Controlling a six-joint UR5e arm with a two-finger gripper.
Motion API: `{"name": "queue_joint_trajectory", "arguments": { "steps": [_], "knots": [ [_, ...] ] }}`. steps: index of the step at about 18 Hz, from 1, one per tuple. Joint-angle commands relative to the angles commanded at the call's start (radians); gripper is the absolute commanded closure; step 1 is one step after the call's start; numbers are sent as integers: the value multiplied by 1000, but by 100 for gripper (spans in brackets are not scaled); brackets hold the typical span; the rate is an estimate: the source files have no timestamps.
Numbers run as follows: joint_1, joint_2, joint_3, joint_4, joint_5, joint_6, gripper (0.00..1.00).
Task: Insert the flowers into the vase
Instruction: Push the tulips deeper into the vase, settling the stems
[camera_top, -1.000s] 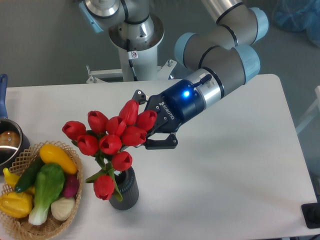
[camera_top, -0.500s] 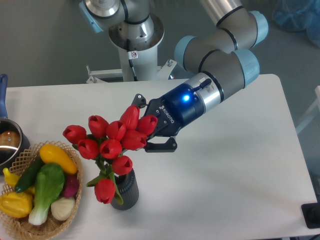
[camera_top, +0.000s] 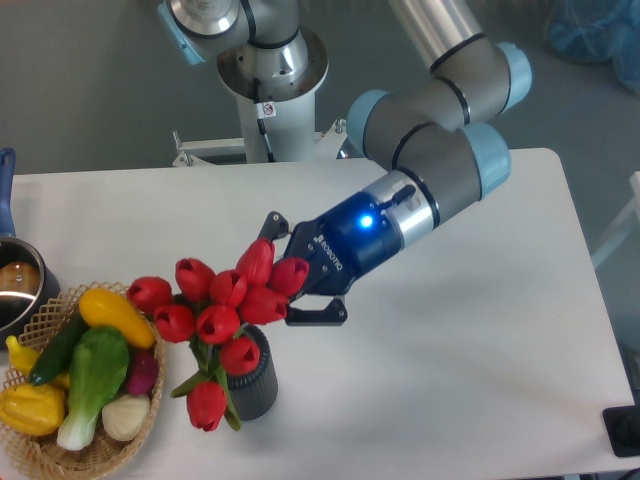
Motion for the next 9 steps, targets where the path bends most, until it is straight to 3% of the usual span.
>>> {"name": "queue_joint_trajectory", "arguments": {
  "steps": [9],
  "knots": [
    [0, -9, -43, 2, 57, 38, 98]
  ]
}}
